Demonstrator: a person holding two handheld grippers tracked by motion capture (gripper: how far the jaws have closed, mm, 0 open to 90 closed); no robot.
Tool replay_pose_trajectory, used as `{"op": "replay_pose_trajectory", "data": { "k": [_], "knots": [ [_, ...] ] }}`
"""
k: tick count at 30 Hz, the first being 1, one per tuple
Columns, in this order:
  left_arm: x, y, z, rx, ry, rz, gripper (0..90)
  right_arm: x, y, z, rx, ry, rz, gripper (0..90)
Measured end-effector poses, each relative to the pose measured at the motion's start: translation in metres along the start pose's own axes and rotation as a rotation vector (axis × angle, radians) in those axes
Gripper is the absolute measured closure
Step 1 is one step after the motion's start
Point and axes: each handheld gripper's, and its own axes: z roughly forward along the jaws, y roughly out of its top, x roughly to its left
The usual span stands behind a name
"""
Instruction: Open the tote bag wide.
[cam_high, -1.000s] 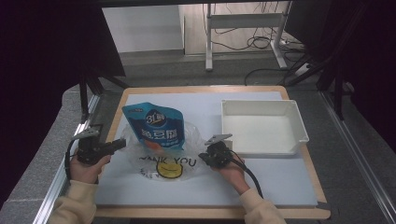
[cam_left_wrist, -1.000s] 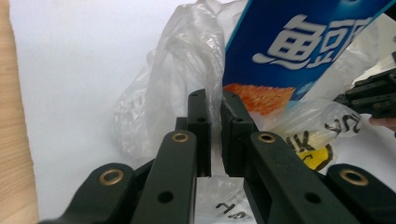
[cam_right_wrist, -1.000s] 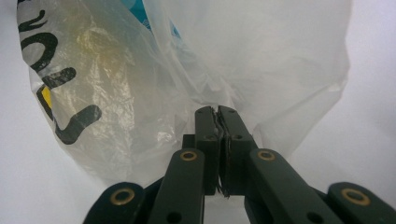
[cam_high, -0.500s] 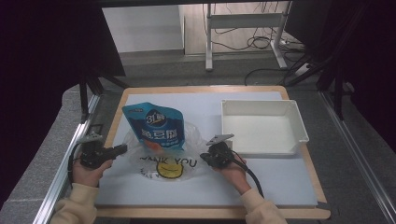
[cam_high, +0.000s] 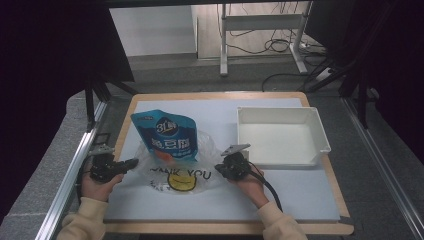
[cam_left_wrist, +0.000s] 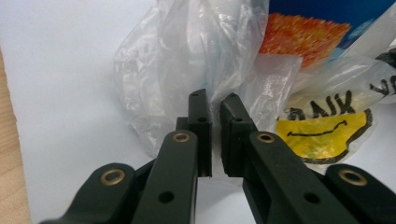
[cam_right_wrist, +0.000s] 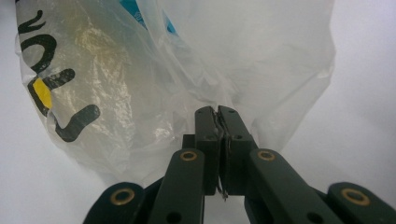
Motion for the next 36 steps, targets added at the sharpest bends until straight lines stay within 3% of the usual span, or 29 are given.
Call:
{"op": "replay_pose_trajectory", "data": {
  "k": [16, 36],
  "knots": [
    [0.006, -0.011, 0.019, 0.07, 0.021, -0.005, 85.2, -0.001, -0.001, 0.001, 0.009, -0.011, -0.008, 86.7],
    [0.015, -0.02, 0.029, 0.132, 0.03, -0.014, 85.5, -0.004, -0.007, -0.003, 0.035, -0.022, -0.003, 86.7]
  ]
}}
